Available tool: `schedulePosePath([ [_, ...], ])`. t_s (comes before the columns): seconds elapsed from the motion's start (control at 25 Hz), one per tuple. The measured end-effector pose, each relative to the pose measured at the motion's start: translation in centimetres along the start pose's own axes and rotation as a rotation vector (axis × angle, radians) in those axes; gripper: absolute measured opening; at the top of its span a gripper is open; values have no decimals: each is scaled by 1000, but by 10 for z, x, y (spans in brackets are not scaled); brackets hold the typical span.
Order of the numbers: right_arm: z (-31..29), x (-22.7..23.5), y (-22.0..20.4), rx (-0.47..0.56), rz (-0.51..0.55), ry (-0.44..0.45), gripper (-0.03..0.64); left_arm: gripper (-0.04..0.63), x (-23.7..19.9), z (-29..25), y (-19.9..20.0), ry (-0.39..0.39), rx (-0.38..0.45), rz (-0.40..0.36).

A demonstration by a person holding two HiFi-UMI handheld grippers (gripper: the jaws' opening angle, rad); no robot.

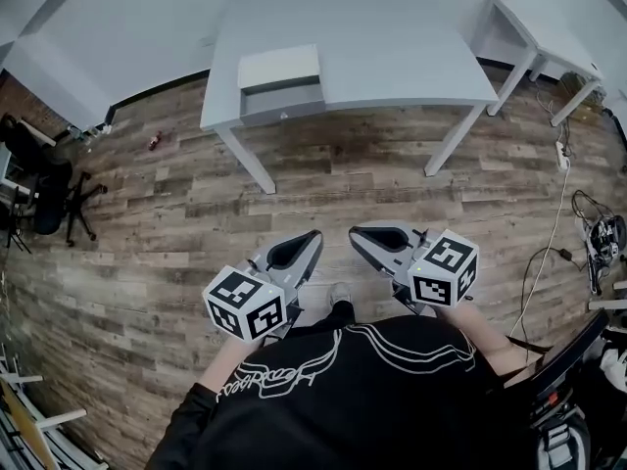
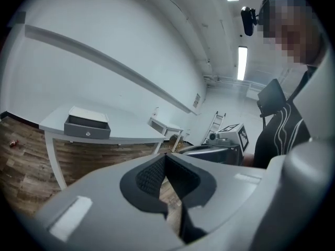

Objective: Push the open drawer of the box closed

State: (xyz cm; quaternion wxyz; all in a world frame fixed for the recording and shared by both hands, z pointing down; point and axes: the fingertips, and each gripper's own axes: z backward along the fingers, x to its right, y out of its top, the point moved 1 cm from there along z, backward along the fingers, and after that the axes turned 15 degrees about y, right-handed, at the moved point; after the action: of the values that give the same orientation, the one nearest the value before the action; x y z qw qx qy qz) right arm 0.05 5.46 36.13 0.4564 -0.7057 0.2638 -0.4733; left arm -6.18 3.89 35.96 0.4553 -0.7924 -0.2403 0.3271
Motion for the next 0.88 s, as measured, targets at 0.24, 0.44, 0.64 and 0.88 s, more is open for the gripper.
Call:
schedulePosePath([
  [0.24,-40,74,50,5,30,-27,9,8,-75,-46,46,18,21,-3],
  [0.44,-47,99,56,-14,26,-54,9,8,-100,-67,54,26,23,7],
  [0.64,-53,117,52,-40,11,-42,9,8,-113,-81,57,32,29,25],
  [0.88,-62,156,57,-64,45,15,9,9,-137,-115,60,67,8,27],
])
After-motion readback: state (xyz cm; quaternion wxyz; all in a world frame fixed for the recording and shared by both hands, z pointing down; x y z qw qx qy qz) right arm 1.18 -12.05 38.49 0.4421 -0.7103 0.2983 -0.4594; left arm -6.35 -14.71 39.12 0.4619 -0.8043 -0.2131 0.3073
